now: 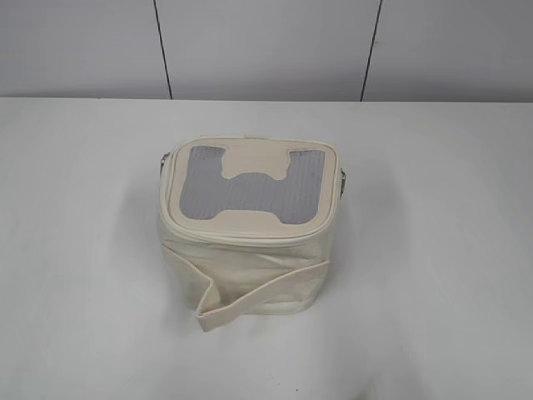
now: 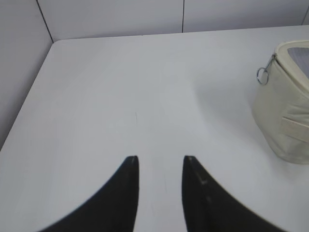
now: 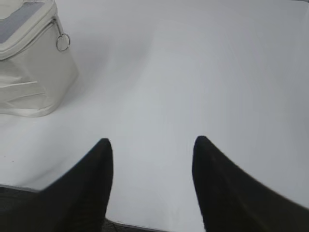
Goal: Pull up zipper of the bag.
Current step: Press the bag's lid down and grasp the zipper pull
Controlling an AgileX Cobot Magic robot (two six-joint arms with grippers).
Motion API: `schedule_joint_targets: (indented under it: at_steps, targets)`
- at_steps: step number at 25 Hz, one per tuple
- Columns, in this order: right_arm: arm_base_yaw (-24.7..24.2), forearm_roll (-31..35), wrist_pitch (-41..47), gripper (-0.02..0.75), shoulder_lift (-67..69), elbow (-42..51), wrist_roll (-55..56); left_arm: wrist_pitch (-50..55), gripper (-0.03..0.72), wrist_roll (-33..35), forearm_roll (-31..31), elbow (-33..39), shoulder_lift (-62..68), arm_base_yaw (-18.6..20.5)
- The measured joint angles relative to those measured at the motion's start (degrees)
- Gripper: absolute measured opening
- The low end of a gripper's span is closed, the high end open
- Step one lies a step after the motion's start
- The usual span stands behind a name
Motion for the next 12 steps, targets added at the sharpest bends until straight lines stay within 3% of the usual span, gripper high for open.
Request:
schedule_joint_targets:
  at_steps: [7,12]
  targets:
    - [0.0,11.3,-2.4,0.416,0.9,0.0,-2.0,0.0,0.238,0.0,0.0,0.0,0.0,0.0]
    - [0.0,28.9,-8.5,0.369,14.2,-0.1,-19.1,0.0,0.238,0.0,0.0,0.0,0.0,0.0]
